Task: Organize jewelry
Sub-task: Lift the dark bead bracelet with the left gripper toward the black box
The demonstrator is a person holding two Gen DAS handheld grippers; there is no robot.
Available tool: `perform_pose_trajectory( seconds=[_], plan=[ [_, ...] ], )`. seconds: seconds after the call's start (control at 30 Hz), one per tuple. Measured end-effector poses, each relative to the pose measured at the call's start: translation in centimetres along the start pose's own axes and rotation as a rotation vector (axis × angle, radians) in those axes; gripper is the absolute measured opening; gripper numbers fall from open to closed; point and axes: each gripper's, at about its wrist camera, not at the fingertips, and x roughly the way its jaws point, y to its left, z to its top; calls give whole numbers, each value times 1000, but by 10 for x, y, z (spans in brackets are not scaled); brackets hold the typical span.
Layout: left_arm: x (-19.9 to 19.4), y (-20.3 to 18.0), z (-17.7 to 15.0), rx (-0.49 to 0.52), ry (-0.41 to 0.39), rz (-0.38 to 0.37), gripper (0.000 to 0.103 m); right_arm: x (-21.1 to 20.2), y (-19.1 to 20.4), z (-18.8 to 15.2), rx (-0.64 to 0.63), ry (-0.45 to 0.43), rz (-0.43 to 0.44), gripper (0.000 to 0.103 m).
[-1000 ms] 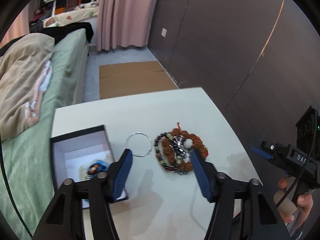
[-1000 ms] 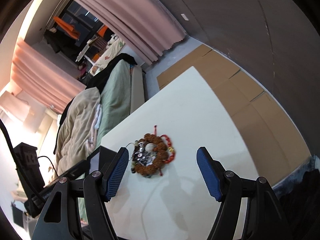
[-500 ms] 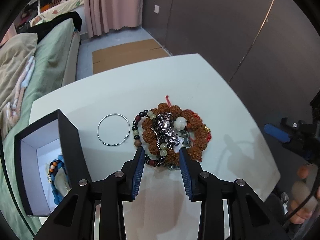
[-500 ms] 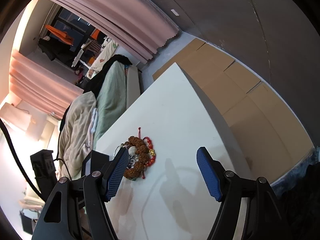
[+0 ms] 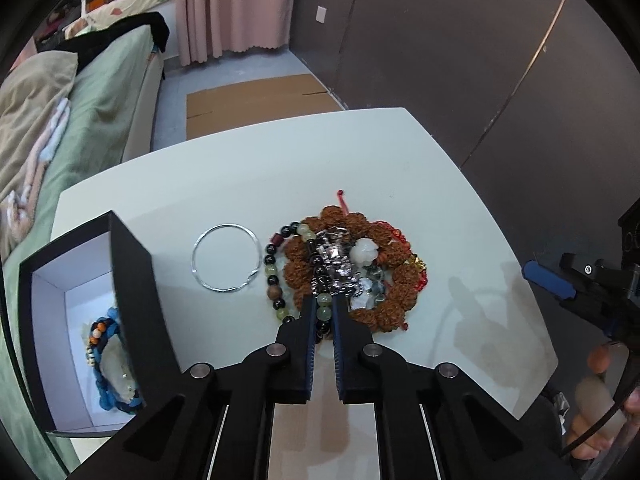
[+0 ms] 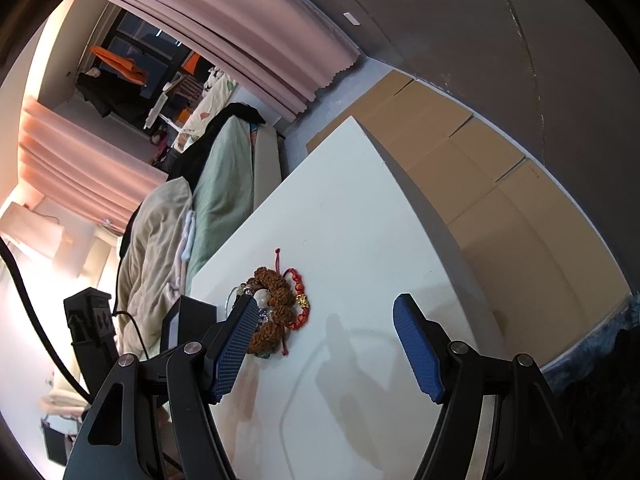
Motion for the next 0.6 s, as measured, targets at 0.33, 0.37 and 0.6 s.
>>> perform_pose_trajectory(
  seconds=[0.33,0.37,0.6],
  plan=[
    [-24,12,1,-14,-59,-13,7,6,10,-2,-25,15,14,71],
    [-29,13,2,-14,-69,-19,7,7,12,-2,-26,17,19,71],
    [-59,24,12,-31,-140,-28,7,18,26,-5,-42,49,55,70]
  ],
)
